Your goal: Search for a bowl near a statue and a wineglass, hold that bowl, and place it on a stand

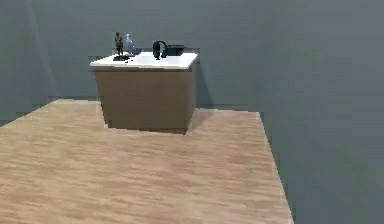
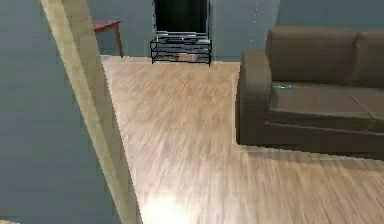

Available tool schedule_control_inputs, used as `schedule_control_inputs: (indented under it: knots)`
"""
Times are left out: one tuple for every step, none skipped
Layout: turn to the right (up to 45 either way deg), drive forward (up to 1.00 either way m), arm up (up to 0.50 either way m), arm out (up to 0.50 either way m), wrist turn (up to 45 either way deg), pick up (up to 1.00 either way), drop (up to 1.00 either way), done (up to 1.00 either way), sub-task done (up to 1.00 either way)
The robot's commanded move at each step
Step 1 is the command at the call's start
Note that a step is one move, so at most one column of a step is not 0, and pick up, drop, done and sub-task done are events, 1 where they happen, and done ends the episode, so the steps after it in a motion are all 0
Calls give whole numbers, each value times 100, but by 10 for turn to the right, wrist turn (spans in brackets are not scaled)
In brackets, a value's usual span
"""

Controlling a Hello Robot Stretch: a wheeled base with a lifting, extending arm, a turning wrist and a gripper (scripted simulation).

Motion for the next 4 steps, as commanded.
schedule_control_inputs:
  knots:
    - [0,100,0,0,0,0,0,0,0]
    - [30,0,0,0,0,0,0,0,0]
    - [0,85,0,0,0,0,0,0,0]
    - [-450,0,0,0,0,0,0,0,0]
